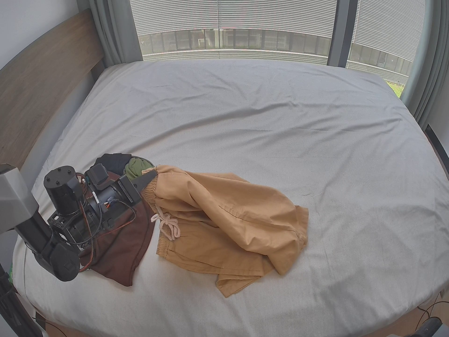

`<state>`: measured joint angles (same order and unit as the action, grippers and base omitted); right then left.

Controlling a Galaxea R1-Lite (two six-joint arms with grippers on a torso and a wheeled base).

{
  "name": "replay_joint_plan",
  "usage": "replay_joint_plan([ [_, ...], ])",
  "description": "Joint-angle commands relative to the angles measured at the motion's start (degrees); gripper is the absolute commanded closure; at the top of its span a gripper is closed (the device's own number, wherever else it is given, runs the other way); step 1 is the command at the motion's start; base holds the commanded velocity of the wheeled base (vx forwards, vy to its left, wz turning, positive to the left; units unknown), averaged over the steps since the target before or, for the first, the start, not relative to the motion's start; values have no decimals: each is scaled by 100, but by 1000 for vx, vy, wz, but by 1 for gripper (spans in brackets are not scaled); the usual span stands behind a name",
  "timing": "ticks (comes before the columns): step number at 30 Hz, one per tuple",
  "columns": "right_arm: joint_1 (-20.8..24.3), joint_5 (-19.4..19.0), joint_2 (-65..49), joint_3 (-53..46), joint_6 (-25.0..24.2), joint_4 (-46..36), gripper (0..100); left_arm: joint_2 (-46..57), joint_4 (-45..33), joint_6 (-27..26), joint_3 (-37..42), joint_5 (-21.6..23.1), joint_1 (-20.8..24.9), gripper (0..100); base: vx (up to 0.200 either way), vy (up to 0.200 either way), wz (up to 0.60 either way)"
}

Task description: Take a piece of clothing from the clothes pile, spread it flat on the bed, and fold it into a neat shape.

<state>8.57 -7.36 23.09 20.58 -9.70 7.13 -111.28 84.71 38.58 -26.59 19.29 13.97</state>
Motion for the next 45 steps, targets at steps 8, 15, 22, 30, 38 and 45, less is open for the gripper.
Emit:
replay_joint_plan([
  [8,1015,-564,3668,1080,-374,1185,0,53,54,-9,22,14,53,100,0,0,0],
  [15,989,-872,5083,931,-577,1888,0,36,54,-18,40,23,27,100,0,0,0],
  [22,910,-1057,6419,386,-1025,3550,0,-35,54,-18,31,14,9,100,0,0,0],
  [30,848,-1171,7254,298,-1148,3989,0,-70,54,-18,4,14,-79,100,0,0,0],
  [38,760,-1250,8220,201,-1429,4710,0,-43,54,-18,31,75,-149,100,0,0,0],
  [45,743,-1241,9099,183,-1666,5501,0,-52,54,-18,31,75,-140,100,0,0,0],
])
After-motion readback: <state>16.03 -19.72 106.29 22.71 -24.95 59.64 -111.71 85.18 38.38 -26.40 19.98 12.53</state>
